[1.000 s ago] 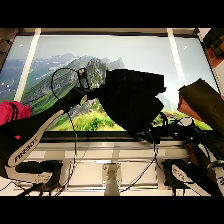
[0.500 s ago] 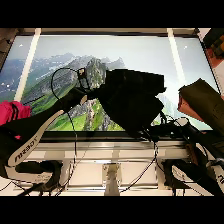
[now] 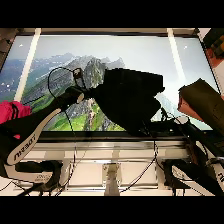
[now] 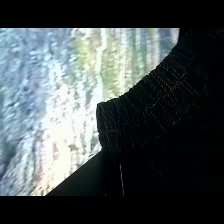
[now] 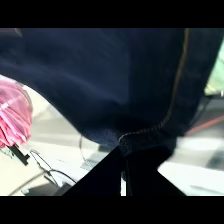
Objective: Fold the clothes and pants, and hang the long-sleeved shirts on hangers.
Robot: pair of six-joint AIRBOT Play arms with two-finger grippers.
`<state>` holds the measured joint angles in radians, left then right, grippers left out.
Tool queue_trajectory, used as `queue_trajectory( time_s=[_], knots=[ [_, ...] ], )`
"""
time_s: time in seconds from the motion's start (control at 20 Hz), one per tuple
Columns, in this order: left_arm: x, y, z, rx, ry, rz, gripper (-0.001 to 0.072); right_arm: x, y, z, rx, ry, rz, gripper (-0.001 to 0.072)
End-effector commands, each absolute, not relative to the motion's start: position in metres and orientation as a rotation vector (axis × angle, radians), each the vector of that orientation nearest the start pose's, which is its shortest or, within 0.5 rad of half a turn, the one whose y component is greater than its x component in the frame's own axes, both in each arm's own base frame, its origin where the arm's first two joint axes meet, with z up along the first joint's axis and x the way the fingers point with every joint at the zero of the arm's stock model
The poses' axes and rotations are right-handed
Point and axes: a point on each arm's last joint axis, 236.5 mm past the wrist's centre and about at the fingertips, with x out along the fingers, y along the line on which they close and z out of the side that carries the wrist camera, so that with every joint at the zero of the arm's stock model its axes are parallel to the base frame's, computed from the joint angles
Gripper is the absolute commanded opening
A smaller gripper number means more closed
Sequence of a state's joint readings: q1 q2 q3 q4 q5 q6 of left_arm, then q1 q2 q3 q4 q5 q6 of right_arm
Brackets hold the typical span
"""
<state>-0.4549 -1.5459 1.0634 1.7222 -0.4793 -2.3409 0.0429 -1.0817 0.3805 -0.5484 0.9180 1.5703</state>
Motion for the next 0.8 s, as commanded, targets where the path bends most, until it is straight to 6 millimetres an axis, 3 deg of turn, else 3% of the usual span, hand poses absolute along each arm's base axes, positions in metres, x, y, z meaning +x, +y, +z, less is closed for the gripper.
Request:
queue_trajectory(
  time_s=[0.0, 0.2, 0.45, 0.6, 0.65, 0.7, 0.75],
  knots=[
    [0.427, -0.172, -0.097, -0.385, 1.073, 0.118, 0.0046, 0.262, 0.158, -0.078, 1.027, 1.423, 0.145, 0.0012],
    [0.394, -0.188, -0.115, -0.458, 1.126, 0.197, 0.0046, 0.305, 0.138, -0.069, 1.021, 1.363, 0.125, 0.0013],
    [0.380, -0.220, -0.108, -0.439, 1.105, 0.151, 0.0049, 0.346, 0.132, -0.068, 0.958, 1.367, 0.154, 0.0013],
    [0.377, -0.229, -0.098, -0.479, 1.099, 0.136, 0.0050, 0.367, 0.127, -0.067, 0.927, 1.348, 0.151, 0.0019],
    [0.380, -0.229, -0.092, -0.479, 1.084, 0.126, 0.0055, 0.373, 0.122, -0.064, 0.918, 1.330, 0.144, 0.0067],
    [0.385, -0.224, -0.085, -0.459, 1.062, 0.118, 0.0134, 0.378, 0.116, -0.060, 0.910, 1.316, 0.140, 0.0230],
    [0.390, -0.219, -0.079, -0.435, 1.044, 0.105, 0.0302, 0.383, 0.108, -0.057, 0.900, 1.305, 0.126, 0.0456]
  ],
)
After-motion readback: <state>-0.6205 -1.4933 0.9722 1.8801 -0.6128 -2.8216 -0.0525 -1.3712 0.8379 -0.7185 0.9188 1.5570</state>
